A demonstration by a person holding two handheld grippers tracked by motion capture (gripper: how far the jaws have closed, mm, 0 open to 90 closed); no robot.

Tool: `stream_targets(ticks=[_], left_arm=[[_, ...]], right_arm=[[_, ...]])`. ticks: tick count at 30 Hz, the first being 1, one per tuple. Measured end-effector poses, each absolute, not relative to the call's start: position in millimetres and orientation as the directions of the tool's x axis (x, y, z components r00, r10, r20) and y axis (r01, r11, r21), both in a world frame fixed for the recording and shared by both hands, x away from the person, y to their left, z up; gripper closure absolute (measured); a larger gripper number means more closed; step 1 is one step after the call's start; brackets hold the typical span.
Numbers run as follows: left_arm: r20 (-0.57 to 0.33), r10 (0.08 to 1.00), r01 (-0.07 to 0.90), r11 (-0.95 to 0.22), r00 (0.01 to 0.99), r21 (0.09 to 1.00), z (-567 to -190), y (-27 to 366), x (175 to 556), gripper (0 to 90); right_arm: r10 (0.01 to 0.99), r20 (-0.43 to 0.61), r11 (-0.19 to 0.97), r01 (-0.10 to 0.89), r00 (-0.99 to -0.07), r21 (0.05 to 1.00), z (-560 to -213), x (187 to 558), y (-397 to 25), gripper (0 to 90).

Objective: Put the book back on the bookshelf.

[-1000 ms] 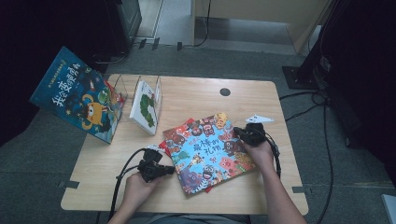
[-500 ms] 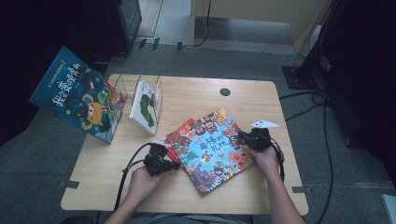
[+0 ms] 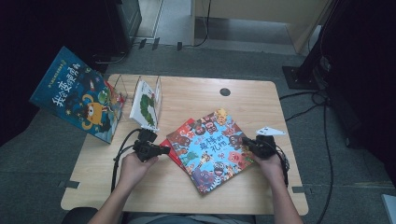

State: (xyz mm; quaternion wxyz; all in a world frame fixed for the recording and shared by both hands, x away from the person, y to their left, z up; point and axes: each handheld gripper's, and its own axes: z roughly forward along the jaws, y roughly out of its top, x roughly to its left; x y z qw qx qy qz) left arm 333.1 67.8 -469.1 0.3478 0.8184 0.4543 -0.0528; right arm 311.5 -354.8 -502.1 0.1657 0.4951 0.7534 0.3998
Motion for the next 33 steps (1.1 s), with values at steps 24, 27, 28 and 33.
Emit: stream_targets(ticks=[24,27,28,33], left_arm=[[-0.392,0.695,0.764,-0.363,0.604,0.534,-466,63,360,88.5],[-0.388,0.695,0.761,-0.361,0.605,0.539,-466,62,360,88.4],[-0.387,0.696,0.760,-0.359,0.605,0.542,-466,62,360,87.9],[-0.381,0.702,0.759,-0.355,0.602,0.545,-466,64,360,87.3]], right_arm=[[0.893,0.155,0.162,0.622,-0.423,0.766,-507,256,-374,90.0],[0.891,0.161,0.160,0.625,-0.425,0.764,-507,253,-375,90.0],[0.888,0.161,0.167,0.628,-0.431,0.760,-506,252,-377,90.0],[0.888,0.160,0.172,0.634,-0.432,0.754,-505,245,-377,90.0]])
